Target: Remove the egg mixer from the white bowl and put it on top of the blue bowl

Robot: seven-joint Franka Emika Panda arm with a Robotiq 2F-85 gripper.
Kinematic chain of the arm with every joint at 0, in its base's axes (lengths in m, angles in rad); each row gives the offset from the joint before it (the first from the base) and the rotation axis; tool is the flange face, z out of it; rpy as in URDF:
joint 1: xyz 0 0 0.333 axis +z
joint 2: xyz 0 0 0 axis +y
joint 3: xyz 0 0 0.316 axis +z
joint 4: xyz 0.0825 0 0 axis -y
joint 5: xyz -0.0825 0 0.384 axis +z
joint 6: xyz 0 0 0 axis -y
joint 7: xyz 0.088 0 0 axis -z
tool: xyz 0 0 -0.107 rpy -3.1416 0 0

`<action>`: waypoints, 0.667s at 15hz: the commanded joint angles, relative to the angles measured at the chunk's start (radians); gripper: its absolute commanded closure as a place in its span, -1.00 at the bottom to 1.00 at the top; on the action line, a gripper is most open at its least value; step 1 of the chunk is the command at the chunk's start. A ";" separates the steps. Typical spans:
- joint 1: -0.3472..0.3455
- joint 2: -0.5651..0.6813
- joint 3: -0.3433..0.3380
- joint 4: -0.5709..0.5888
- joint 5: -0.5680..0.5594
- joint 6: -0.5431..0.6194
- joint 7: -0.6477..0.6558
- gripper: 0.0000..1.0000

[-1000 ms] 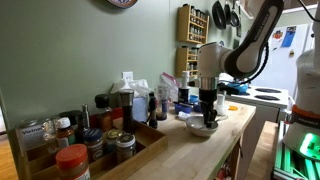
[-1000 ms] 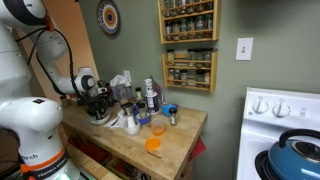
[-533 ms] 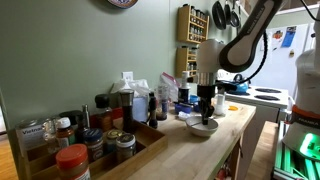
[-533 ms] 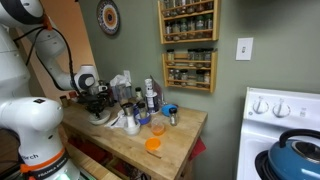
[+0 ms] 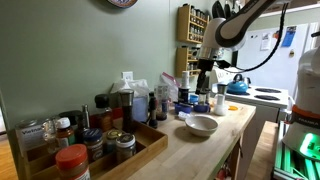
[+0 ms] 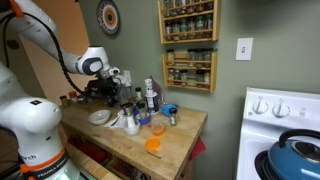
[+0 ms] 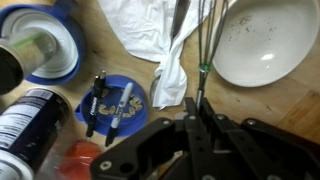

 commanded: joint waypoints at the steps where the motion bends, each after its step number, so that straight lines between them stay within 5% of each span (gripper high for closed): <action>1: 0.009 0.001 -0.032 0.001 -0.011 0.003 0.039 0.96; 2: 0.007 0.004 -0.038 0.001 -0.012 0.004 0.045 0.85; 4: 0.011 0.004 -0.040 0.003 -0.012 0.004 0.044 0.96; 7: -0.065 0.090 0.055 -0.001 -0.095 0.235 0.329 0.96; 10: -0.298 0.148 0.255 -0.007 -0.254 0.380 0.558 0.96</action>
